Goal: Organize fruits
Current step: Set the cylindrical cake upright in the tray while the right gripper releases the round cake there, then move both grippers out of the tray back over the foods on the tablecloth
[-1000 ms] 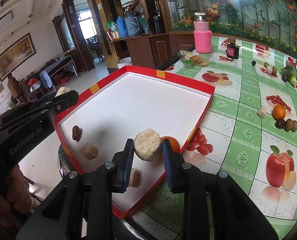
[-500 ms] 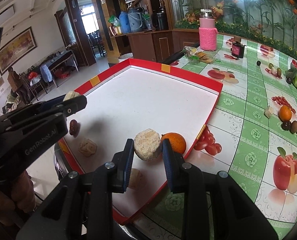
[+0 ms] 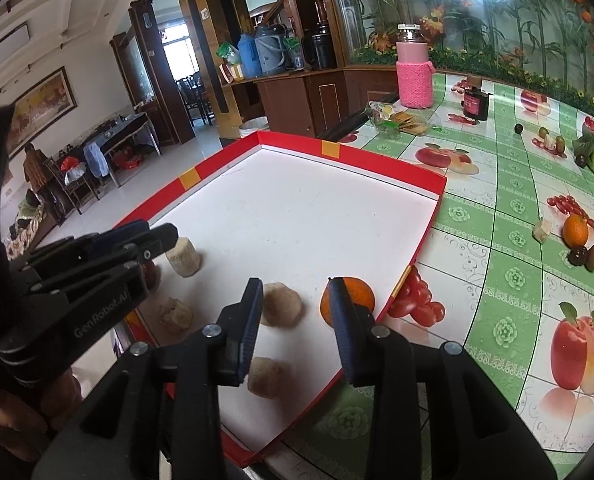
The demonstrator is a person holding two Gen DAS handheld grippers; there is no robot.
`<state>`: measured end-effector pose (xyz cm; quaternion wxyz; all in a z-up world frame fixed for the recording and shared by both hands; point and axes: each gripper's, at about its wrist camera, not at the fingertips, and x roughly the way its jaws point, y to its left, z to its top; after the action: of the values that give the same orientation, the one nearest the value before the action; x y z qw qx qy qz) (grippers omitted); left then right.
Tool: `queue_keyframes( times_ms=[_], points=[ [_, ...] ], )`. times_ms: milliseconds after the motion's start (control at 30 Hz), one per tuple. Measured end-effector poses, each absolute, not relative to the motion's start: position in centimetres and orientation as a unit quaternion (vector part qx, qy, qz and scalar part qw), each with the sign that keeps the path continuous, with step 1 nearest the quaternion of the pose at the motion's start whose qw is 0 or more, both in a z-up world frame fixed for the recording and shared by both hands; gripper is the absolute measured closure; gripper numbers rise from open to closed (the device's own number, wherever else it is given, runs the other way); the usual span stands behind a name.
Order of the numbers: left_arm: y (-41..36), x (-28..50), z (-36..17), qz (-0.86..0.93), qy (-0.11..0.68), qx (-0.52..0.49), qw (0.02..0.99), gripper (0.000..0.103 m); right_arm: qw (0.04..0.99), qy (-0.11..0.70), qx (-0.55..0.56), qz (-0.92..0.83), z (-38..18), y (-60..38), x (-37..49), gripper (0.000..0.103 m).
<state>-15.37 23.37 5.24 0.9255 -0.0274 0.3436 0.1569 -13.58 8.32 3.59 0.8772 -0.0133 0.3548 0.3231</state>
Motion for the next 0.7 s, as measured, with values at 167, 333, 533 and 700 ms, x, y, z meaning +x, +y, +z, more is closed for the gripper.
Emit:
queue_keyframes(
  times_ms=[167,333,533,700],
  points=[
    [23.4,-15.2,5.1,0.158,0.346,-0.028,0.924,0.069,0.878,0.354,0.002,0.321,3.8,7.7,-13.4,0.064],
    [23.2,-15.1,5.0,0.160,0.349,-0.027,0.923,0.064,0.881,0.351,0.009,0.317,3.9,7.0,-13.0,0.064],
    [23.1,-15.2,4.9,0.167,0.349,-0.030,0.922,0.041,0.885,0.350,0.025,0.306,4.0,5.4,-12.5,0.063],
    [22.9,-15.2,4.8,0.169,0.350,-0.033,0.921,0.033,0.887,0.356,0.039,0.291,3.8,3.8,-11.9,0.060]
  ],
)
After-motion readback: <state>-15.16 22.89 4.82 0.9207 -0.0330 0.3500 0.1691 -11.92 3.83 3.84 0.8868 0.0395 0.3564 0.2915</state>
